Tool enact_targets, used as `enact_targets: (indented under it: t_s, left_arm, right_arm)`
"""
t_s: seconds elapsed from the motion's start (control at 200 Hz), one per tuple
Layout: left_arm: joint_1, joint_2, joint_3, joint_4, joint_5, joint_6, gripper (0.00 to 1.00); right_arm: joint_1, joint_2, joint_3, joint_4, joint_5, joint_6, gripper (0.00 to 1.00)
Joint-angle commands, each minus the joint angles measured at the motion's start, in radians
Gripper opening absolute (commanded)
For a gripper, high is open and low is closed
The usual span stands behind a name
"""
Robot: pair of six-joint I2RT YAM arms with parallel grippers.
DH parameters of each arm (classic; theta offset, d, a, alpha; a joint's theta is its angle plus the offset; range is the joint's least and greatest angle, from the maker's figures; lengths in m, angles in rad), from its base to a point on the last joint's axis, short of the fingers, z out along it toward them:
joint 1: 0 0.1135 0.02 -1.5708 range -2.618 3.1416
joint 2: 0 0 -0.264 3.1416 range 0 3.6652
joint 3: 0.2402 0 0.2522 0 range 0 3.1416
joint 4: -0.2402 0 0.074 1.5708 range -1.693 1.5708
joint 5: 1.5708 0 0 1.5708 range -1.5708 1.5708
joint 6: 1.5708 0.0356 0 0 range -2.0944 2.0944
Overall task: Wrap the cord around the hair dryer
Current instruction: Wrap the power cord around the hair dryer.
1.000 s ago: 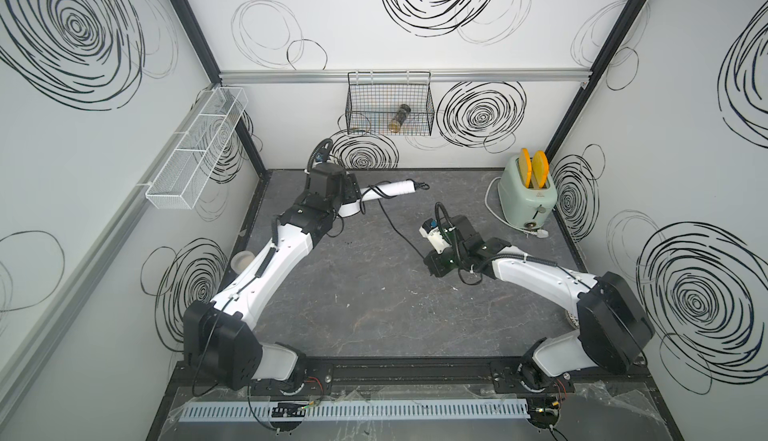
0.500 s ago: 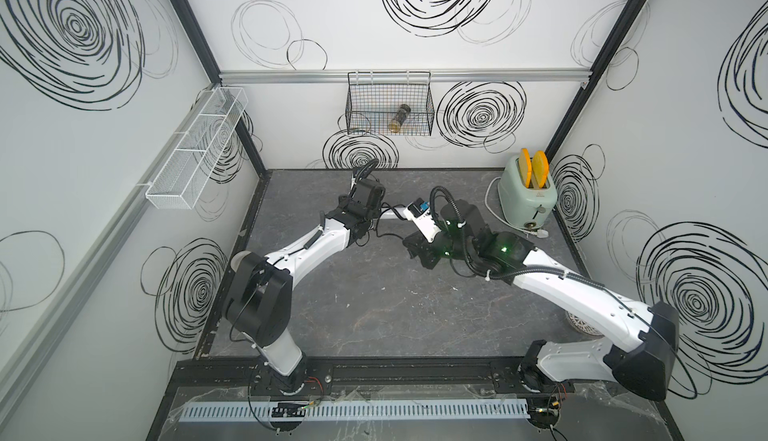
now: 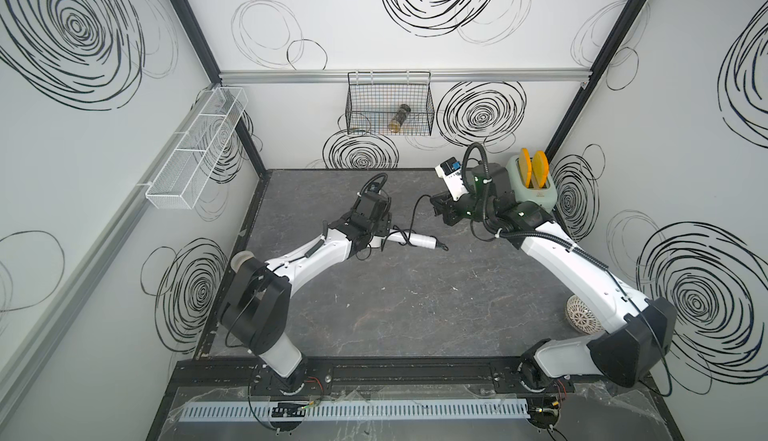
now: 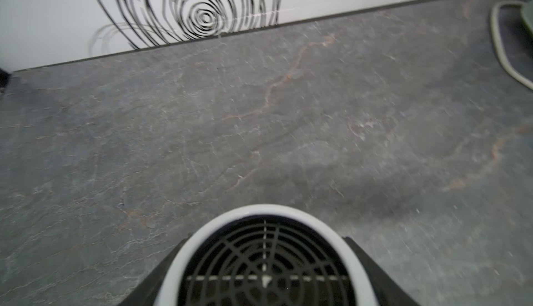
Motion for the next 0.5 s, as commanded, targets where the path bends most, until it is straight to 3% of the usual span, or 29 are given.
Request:
enact_targets:
  t_s: [0.0, 0.12, 0.265, 0.37, 0.495]
  left_arm:
    - [-0.020, -0.105, -0.007, 0.052, 0.245, 0.086, 0.00]
    - [-0.041, -0.141, 0.000, 0.000, 0.415, 0.156, 0.00]
    - [-0.041, -0.180, -0.012, 0.018, 0.748, 0.180, 0.00]
    - [-0.004, -0.222, -0.041, 0.137, 0.856, 0.079, 0.00]
    - [0.093, -0.253, -0.076, 0.321, 0.898, -0.128, 0.00]
  right_arm:
    - [-0.046, 0.048, 0.037, 0.051, -0.071, -0.021, 0.00]
    - [-0.072, 0.104, 0.040, 0.074, -0.096, -0.021, 0.00]
    - [-0.096, 0.164, 0.037, 0.098, -0.126, -0.019, 0.00]
    - [-0.108, 0.188, 0.003, 0.114, -0.145, -0.018, 0.00]
    - [-0.108, 0.190, -0.073, 0.138, -0.173, -0.003, 0.00]
